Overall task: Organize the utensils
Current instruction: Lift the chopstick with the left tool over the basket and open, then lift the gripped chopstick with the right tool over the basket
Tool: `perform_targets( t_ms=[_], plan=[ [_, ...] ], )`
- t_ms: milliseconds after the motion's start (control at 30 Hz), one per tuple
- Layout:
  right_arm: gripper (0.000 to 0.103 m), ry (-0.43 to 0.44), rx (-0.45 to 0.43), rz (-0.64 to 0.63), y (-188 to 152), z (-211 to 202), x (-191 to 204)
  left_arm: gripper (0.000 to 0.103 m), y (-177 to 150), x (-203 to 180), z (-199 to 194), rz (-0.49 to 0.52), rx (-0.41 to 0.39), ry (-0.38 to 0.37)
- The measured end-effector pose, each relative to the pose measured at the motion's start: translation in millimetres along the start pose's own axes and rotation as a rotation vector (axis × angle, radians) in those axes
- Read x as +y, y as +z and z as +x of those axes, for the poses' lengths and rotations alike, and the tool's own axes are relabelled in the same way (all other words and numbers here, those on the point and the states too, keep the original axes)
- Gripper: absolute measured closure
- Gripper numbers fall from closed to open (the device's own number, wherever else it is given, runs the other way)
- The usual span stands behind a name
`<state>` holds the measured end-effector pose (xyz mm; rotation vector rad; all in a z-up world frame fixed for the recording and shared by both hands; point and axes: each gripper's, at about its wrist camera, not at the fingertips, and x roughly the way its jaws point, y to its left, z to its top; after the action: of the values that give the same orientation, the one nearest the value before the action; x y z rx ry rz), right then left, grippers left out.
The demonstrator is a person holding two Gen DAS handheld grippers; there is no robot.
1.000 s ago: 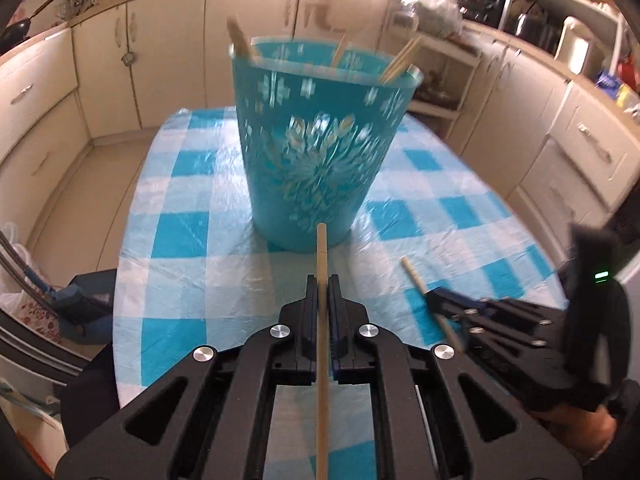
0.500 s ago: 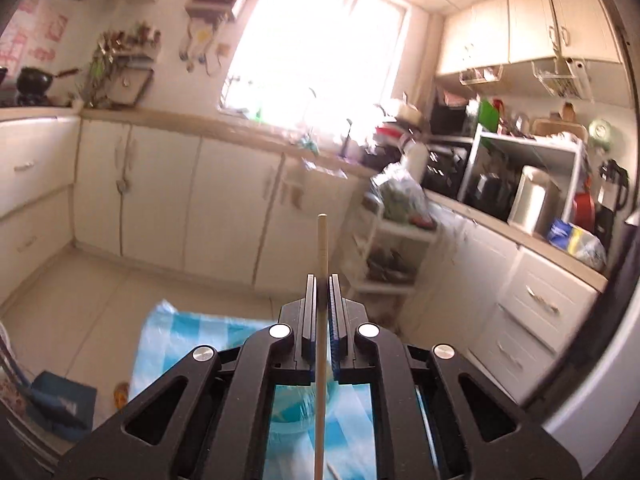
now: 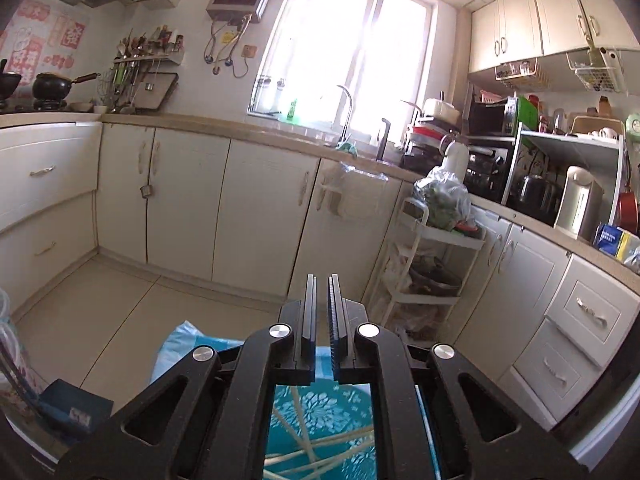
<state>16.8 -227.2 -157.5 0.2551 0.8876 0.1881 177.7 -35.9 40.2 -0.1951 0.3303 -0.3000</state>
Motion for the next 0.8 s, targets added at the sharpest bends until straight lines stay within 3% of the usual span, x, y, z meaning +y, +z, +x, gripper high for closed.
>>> perform_targets(
  t_ms=[300,367,400,467,533,633,800],
  plan=[
    [0.075,-0.034,0.017,-0.035,-2,-4,1,0.093,-25,24,-33,-0.026,0.066,0.029],
    [0.08,-0.061,0.019,-0.055,-3,-4,2,0.081,-33,29,-48,-0.019,0.076,0.065],
    [0.084,-0.074,0.018,-0.066,-3,-4,3,0.064,-37,31,-54,-0.016,0.081,0.082],
    [0.091,-0.115,0.015,-0.103,-4,-3,6,0.041,-48,34,-68,-0.007,0.093,0.131],
    [0.096,-0.16,0.009,-0.157,-4,-1,12,0.026,-62,35,-81,0.012,0.108,0.17],
    [0.097,-0.177,0.016,-0.179,-5,0,15,0.017,-83,34,-91,0.048,0.159,0.223],
    [0.097,-0.202,0.037,-0.214,-5,-1,16,0.013,-107,28,-102,0.113,0.23,0.266]
  ],
)
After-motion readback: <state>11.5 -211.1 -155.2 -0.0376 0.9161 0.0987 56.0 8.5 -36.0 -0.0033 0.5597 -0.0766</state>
